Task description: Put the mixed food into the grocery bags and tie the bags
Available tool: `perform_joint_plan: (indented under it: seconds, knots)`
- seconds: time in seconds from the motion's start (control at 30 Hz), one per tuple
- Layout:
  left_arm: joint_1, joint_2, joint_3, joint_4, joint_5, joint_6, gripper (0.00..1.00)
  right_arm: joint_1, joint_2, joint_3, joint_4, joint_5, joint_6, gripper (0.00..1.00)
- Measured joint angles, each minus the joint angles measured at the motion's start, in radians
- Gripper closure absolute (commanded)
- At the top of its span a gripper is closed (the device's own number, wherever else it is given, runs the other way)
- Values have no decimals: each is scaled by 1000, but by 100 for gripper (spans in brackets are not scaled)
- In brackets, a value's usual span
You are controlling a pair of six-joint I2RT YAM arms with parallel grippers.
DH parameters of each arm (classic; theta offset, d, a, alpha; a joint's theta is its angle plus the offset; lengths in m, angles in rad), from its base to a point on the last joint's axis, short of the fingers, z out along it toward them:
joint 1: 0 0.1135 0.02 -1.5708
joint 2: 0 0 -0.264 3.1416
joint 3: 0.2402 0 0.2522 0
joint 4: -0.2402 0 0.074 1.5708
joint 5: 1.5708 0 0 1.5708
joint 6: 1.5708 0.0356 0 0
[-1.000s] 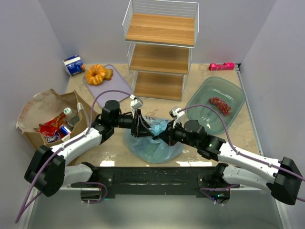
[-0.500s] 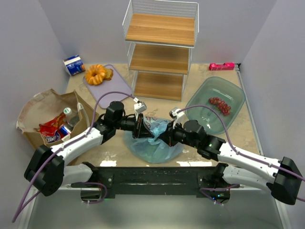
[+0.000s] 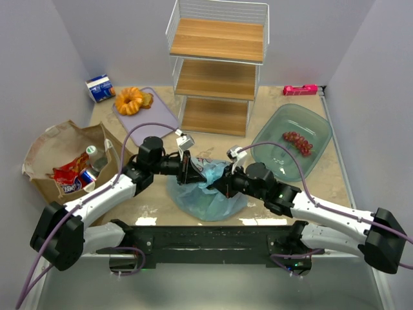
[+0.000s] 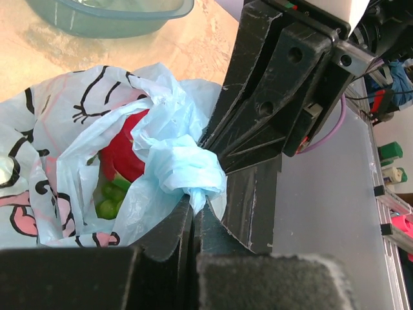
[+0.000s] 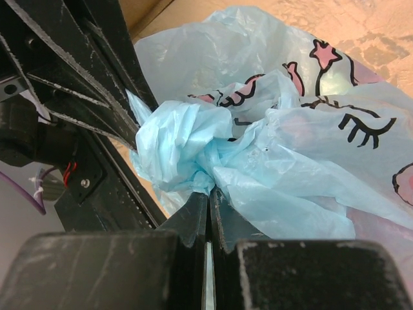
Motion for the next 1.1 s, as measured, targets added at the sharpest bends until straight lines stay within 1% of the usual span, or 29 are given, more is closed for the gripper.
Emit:
perform_joint_plan:
  seconds: [0.07,0.1,0.13,0.17,0.23,0.27,0.33,0.37,0.5,0.6,0.7,0.77,0.8,1.0,1.03,1.1]
  knots:
    - [3,-2,-9,0,-4,0,100,0,20,2,8,0,0,100]
    - [6,-6,-14,-1,-8,0,100,0,27,3,9,0,0,98]
    - [8,-10,-18,-8,-13,1,100,0,29,4,10,0,1,89]
    - [10,-14,-19,-9,-16,1,100,1,27,4,10,-1,4,85]
    - [11,-23,-19,-15,-23,7,100,2,10,3,-1,-2,11,72]
    - [13,-28,-19,-14,-26,11,100,2,-6,3,-19,-5,15,61]
    - [16,-34,-19,-14,-28,15,100,2,-45,3,-63,-10,24,54]
    - [17,-34,-19,-14,-28,19,100,2,-69,4,-87,-13,26,48]
    - [17,-34,-19,-14,-29,34,100,2,-159,35,-200,-37,28,39]
    - [17,-34,-19,-14,-29,38,100,2,-198,105,-260,-43,26,34]
    - [17,-34,-19,-14,-28,38,100,2,-206,172,-273,-39,16,34]
    - [17,-34,-19,-14,-28,38,100,2,-185,214,-272,-30,-5,38]
    - [17,-34,-19,-14,-28,38,100,2,-167,235,-272,-25,-18,42]
    - [17,-34,-19,-14,-28,38,100,2,5,306,-272,-8,-93,51]
    - [17,-34,-19,-14,-28,38,100,2,24,306,-278,-8,-99,57]
    - [17,-34,-19,-14,-28,38,100,2,52,306,-300,-9,-107,66]
